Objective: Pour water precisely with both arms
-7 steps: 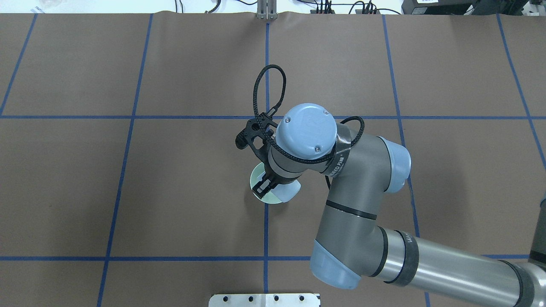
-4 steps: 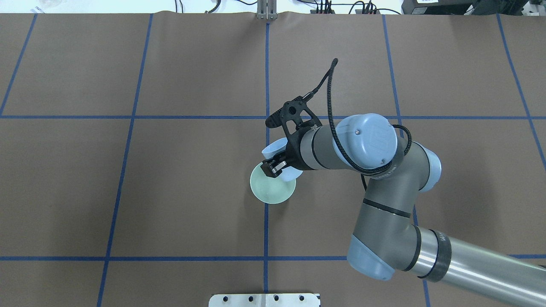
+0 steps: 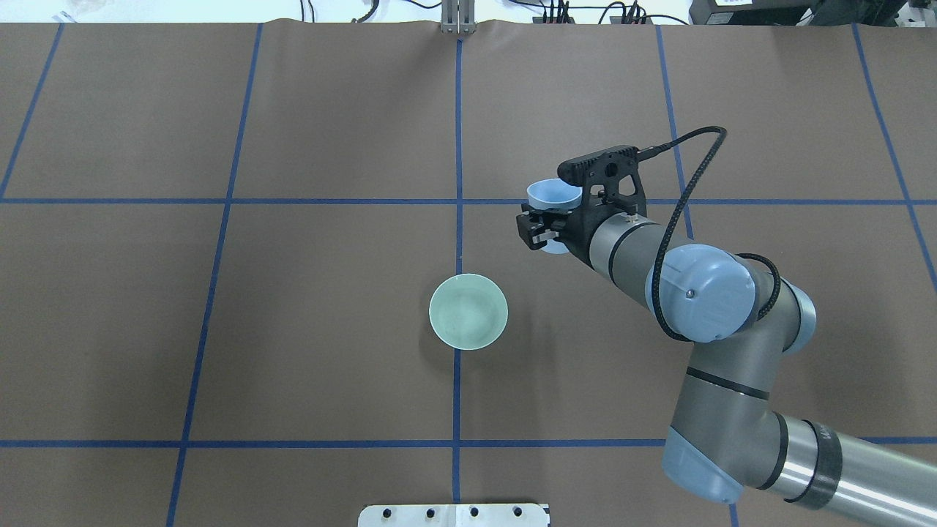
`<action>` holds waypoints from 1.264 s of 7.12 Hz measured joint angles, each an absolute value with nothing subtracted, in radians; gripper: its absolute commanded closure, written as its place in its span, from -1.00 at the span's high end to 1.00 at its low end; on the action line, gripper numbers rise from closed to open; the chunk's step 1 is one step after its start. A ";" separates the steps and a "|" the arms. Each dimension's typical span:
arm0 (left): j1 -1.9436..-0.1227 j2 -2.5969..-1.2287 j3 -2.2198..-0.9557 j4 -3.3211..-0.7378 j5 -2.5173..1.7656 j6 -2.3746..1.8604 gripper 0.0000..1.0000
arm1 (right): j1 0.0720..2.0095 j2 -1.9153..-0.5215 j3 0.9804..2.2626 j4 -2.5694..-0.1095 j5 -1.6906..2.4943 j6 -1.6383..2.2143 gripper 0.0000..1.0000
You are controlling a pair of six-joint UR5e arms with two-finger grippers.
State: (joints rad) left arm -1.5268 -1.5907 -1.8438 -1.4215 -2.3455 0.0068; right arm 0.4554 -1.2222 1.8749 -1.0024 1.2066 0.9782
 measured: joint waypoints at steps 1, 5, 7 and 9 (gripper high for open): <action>-1.526 -1.591 -1.844 -1.422 -2.345 0.007 1.00 | 0.444 -1.261 1.887 -1.002 1.073 1.075 -1.00; -1.526 -1.591 -1.845 -1.434 -2.345 0.006 1.00 | 0.405 -1.519 1.896 -1.006 0.690 1.420 -1.00; -1.526 -1.590 -1.845 -1.446 -2.345 0.005 1.00 | 0.394 -1.637 1.848 -1.006 0.617 1.497 -1.00; -1.526 -1.591 -1.845 -1.448 -2.345 0.005 1.00 | 0.376 -1.672 1.738 -1.004 0.561 1.563 -0.99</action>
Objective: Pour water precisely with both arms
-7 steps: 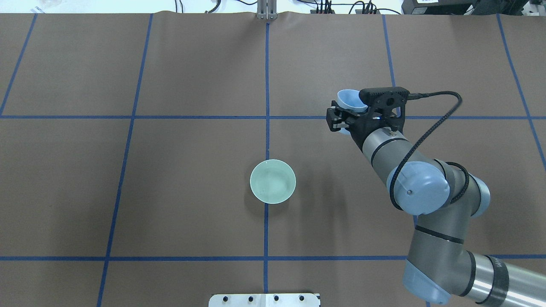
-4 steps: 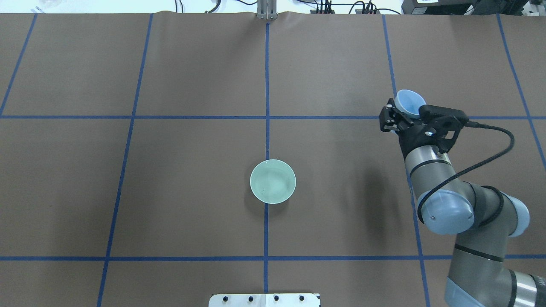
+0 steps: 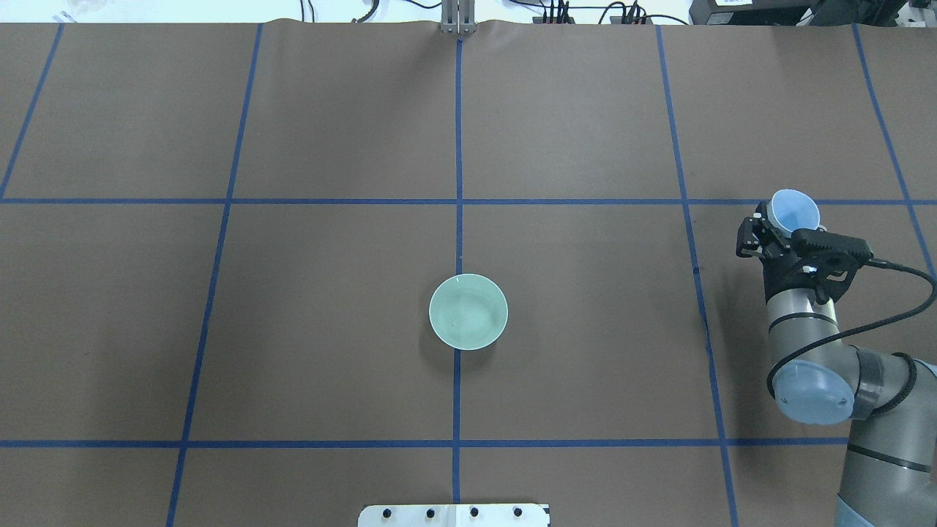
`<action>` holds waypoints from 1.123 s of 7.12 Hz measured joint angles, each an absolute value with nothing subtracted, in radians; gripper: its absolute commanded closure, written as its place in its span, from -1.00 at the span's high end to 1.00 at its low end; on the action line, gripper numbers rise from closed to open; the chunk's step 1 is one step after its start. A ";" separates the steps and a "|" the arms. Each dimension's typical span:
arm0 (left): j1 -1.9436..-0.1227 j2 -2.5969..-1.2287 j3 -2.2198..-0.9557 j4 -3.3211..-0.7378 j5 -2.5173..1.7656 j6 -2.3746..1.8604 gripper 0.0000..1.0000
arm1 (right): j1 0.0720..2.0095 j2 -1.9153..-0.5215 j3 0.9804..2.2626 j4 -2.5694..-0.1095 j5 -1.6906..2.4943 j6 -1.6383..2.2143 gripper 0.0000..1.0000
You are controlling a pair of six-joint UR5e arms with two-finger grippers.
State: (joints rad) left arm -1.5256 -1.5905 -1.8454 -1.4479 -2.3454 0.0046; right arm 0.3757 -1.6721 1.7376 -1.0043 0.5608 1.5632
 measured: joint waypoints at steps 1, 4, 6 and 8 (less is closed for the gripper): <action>-1.525 -1.591 -1.845 -1.448 -2.345 0.005 1.00 | 0.364 -1.675 1.697 -1.004 0.533 1.608 -0.74; -1.526 -1.591 -1.845 -1.448 -2.346 0.005 1.00 | 0.351 -1.674 1.627 -1.005 0.467 1.720 1.00; -1.526 -1.591 -1.845 -1.448 -2.347 0.004 1.00 | 0.350 -1.669 1.604 -1.004 0.433 1.768 1.00; -1.525 -1.591 -1.845 -1.448 -2.347 0.003 1.00 | 0.352 -1.669 1.608 -1.003 0.411 1.778 1.00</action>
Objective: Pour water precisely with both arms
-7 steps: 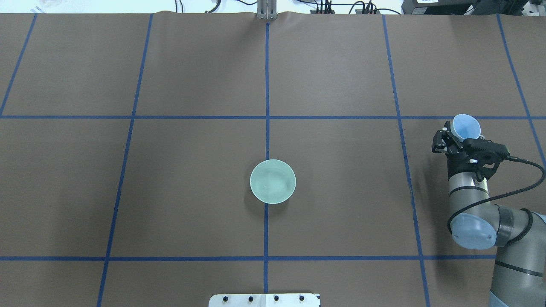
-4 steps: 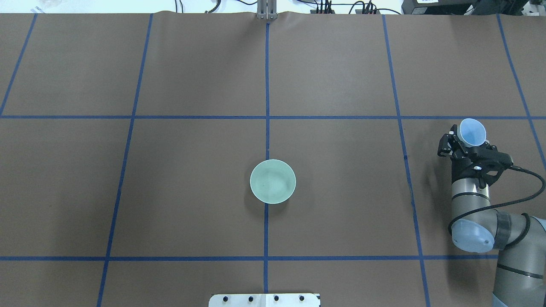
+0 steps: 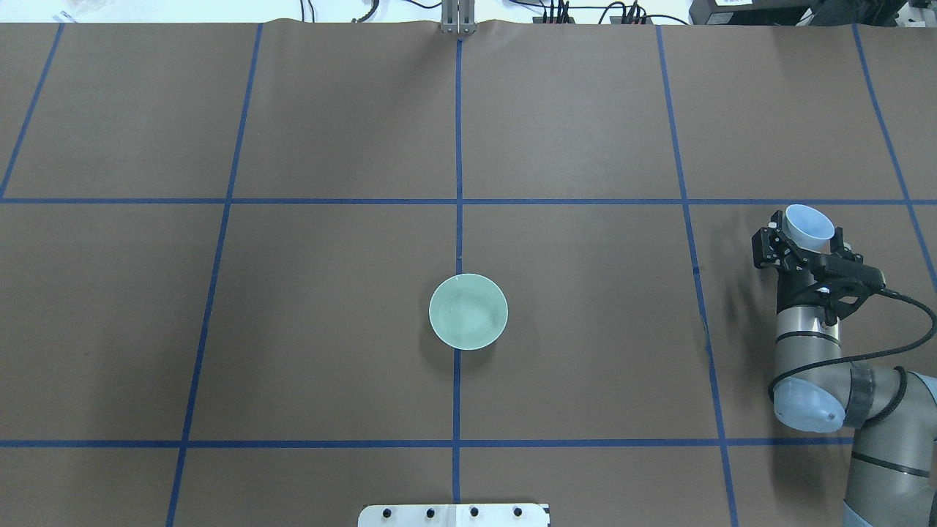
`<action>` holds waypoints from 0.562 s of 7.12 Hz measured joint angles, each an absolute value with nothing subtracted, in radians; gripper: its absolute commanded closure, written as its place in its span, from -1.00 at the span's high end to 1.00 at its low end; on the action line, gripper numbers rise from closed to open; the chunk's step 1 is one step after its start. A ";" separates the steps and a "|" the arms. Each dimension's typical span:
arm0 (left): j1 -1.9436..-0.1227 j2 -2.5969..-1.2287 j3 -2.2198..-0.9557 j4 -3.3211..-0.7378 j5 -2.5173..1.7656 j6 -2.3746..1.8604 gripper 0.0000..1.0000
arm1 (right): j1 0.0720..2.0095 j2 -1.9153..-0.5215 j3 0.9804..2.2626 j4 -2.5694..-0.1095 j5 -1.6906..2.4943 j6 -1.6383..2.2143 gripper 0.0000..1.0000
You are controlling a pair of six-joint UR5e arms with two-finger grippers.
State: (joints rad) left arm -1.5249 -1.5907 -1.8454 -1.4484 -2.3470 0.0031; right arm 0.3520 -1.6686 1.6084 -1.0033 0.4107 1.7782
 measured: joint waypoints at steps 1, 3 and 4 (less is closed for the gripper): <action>-1.525 -1.591 -1.845 -1.449 -2.347 0.003 1.00 | 0.353 -1.672 1.632 -1.003 0.408 1.774 1.00; -1.525 -1.591 -1.845 -1.450 -2.347 0.001 1.00 | 0.360 -1.685 1.712 -1.003 0.425 1.729 1.00; -1.525 -1.591 -1.846 -1.450 -2.349 -0.005 1.00 | 0.384 -1.689 1.766 -1.003 0.479 1.659 1.00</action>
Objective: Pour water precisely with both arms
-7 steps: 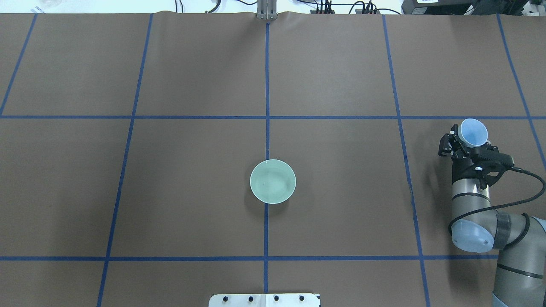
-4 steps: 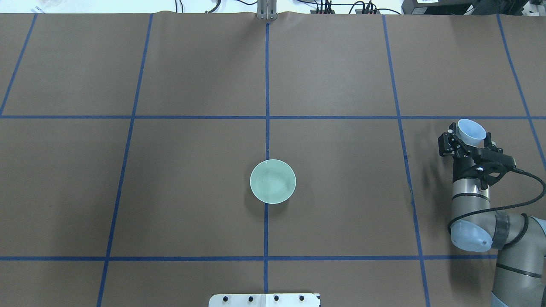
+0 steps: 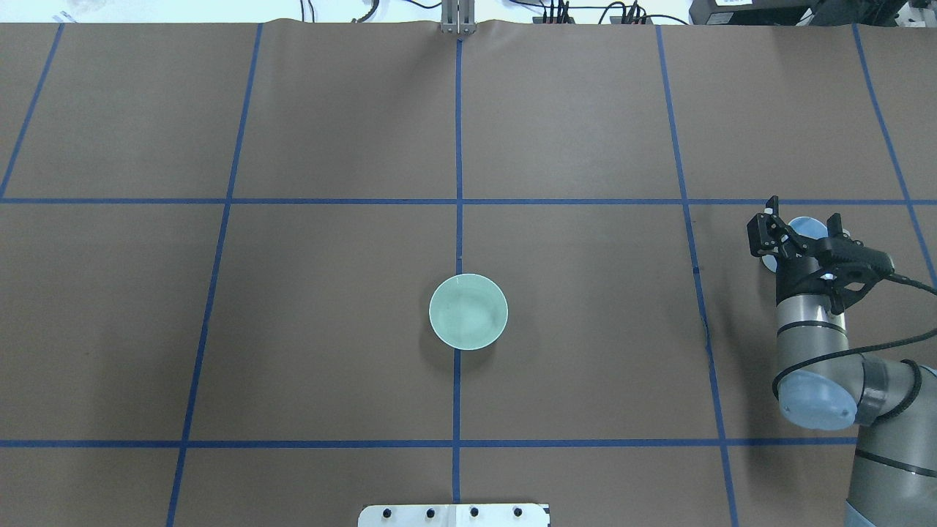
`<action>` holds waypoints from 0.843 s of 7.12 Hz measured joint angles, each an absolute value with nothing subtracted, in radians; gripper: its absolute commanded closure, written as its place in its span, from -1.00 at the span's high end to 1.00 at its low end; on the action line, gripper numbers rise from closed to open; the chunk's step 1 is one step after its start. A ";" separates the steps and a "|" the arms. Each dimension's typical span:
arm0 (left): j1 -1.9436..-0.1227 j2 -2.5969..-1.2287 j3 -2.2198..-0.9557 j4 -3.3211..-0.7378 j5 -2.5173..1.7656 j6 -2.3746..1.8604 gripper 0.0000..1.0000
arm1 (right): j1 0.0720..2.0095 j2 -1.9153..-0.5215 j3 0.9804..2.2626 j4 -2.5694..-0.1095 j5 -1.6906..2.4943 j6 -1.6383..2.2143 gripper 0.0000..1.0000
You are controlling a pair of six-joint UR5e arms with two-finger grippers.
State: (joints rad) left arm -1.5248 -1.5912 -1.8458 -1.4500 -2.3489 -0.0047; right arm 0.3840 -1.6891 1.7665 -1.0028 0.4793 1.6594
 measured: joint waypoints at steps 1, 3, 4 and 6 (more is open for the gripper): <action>-1.524 -1.595 -1.847 -1.453 -2.364 -0.036 1.00 | 0.432 -1.683 1.814 -1.002 0.572 1.564 1.00; -1.496 -1.603 -1.874 -1.500 -2.402 -0.191 1.00 | 0.597 -1.625 1.857 -0.998 0.860 1.312 1.00; -1.461 -1.609 -1.908 -1.514 -2.405 -0.243 1.00 | 0.698 -1.592 1.861 -0.996 1.027 1.186 1.00; -1.410 -1.630 -1.952 -1.595 -2.412 -0.271 1.00 | 0.927 -1.557 1.852 -0.999 1.401 0.928 1.00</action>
